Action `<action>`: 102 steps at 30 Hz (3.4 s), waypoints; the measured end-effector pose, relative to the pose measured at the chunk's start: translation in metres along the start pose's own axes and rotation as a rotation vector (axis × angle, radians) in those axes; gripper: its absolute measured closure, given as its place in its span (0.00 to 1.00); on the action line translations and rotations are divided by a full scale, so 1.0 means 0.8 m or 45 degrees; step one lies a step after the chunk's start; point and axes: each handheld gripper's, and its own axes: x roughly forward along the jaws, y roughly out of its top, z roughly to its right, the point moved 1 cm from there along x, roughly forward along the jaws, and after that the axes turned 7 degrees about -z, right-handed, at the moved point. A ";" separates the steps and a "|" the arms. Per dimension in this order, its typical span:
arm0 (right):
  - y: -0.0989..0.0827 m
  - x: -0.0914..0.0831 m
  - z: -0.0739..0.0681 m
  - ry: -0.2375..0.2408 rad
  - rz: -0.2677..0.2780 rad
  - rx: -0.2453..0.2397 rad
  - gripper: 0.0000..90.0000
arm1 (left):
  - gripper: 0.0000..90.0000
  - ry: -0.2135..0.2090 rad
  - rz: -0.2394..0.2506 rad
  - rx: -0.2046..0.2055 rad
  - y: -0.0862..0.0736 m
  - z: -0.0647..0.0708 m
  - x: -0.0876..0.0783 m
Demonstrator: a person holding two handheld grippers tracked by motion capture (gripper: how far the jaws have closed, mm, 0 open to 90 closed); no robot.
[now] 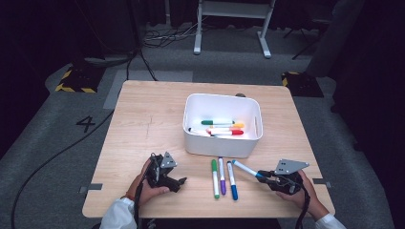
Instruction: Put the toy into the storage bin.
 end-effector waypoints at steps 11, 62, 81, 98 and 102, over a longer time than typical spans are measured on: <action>0.005 -0.016 0.015 0.021 0.073 0.018 0.84 | 0.09 -0.001 -0.001 -0.002 0.000 0.000 0.000; 0.222 0.017 0.073 0.162 -0.100 -0.341 0.84 | 0.09 -0.002 -0.002 -0.002 0.000 0.000 0.000; 0.167 -0.064 0.091 -0.084 0.082 -0.158 0.60 | 0.09 -0.002 -0.001 -0.002 0.000 0.000 0.000; -0.038 -0.055 0.116 -0.099 -0.165 0.160 0.54 | 0.09 -0.001 -0.002 -0.001 0.000 0.000 0.000; -0.061 -0.048 0.115 -0.080 -0.184 0.218 0.54 | 0.09 -0.001 -0.002 -0.001 0.000 0.000 0.000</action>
